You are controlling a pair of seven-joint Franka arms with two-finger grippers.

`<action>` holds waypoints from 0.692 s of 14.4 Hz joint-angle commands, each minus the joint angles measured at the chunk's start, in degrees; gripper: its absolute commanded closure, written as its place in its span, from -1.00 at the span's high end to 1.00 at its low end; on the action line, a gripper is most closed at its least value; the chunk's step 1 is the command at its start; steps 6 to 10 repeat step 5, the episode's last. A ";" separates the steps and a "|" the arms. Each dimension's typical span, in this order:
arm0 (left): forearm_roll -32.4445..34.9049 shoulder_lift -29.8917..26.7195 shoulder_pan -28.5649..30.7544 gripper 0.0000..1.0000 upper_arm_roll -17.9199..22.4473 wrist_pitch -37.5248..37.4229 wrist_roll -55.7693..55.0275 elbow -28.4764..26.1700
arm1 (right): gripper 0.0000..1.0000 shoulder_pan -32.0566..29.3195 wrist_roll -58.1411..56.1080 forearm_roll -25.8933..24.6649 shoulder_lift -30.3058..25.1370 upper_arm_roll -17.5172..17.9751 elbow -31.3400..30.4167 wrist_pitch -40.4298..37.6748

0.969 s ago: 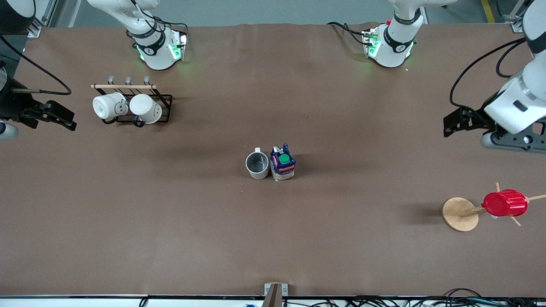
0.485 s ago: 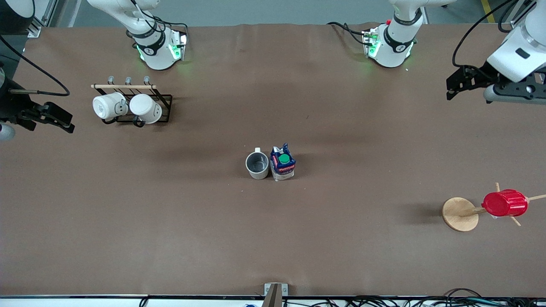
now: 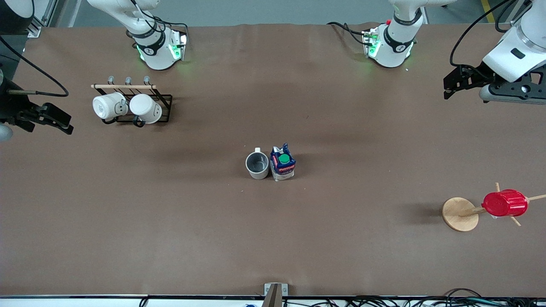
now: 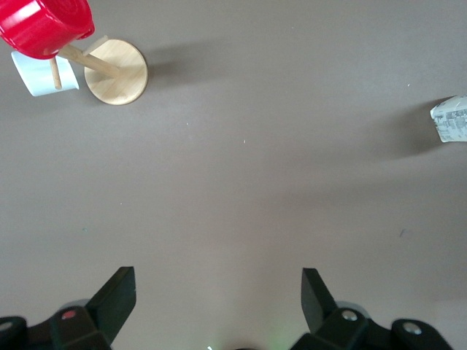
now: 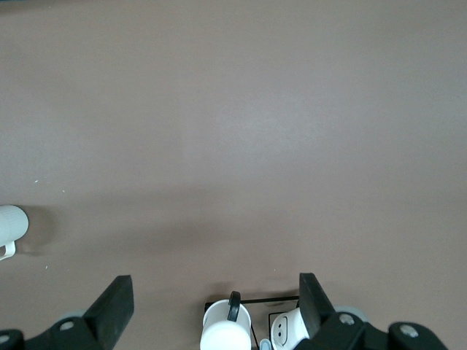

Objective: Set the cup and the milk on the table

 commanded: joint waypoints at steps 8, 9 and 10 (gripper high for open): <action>-0.36 1.63 -0.05 1.00 0.07 -0.46 -0.02 2.75 | 1.00 -0.72 -0.44 0.85 -0.78 0.12 -1.50 0.63; -0.36 1.63 -0.05 1.00 0.07 -0.46 -0.02 2.75 | 1.00 -0.72 -0.44 0.85 -0.78 0.12 -1.50 0.63; -0.36 1.63 -0.05 1.00 0.07 -0.46 -0.02 2.75 | 1.00 -0.72 -0.44 0.85 -0.78 0.12 -1.50 0.63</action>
